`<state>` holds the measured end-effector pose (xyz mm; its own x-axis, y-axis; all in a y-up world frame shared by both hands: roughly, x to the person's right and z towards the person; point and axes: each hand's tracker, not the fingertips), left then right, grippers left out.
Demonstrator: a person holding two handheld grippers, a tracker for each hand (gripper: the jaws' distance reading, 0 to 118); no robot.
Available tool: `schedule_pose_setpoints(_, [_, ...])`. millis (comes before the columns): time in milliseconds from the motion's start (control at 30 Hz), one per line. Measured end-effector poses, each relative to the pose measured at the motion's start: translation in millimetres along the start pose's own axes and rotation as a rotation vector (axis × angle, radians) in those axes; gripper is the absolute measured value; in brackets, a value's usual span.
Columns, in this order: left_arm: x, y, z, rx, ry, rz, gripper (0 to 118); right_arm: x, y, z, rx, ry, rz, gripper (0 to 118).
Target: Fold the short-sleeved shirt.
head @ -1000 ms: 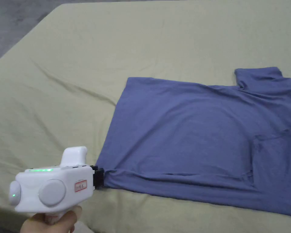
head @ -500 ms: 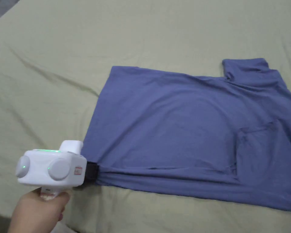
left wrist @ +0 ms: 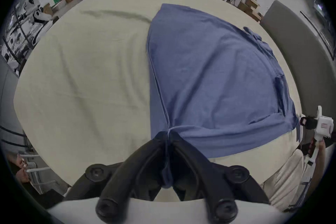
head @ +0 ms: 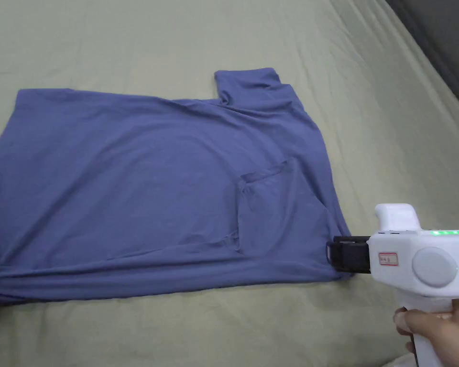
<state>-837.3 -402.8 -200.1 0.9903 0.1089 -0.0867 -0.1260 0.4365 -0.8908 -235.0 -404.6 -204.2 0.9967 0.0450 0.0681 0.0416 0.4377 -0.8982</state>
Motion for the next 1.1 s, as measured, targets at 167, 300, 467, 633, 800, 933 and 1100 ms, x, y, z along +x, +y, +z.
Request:
schedule_pose_setpoints(167, [-7.7,-0.5,-4.7,-0.016,-0.045,0.073,0,12.4,-1.6,-28.0,-0.125,0.102,-0.101,98])
schedule_pose_setpoints(300, [-9.1,-2.5,-1.6,-0.020,-0.065,0.117,0,4.0,-7.8,-24.6,-0.078,0.067,-0.075,13])
schedule_pose_setpoints(467, [-13.8,-0.4,5.9,-0.010,-0.105,0.197,0,8.2,-8.6,2.6,0.051,0.174,-0.201,9])
schedule_pose_setpoints(633, [-17.1,17.3,19.3,0.031,-0.189,0.329,0,11.3,18.5,27.2,0.140,0.244,-0.299,9])
schedule_pose_setpoints(800, [-22.2,67.9,17.0,0.084,-0.303,0.488,0,3.9,86.6,26.0,0.162,0.276,-0.372,9])
schedule_pose_setpoints(933, [-22.8,124.9,-9.0,0.109,-0.297,0.508,0,-4.1,148.9,-12.0,0.129,0.234,-0.360,9])
schedule_pose_setpoints(1100, [-28.3,187.3,-67.0,0.109,-0.296,0.570,0,-17.0,210.6,-70.9,0.056,0.179,-0.325,9])
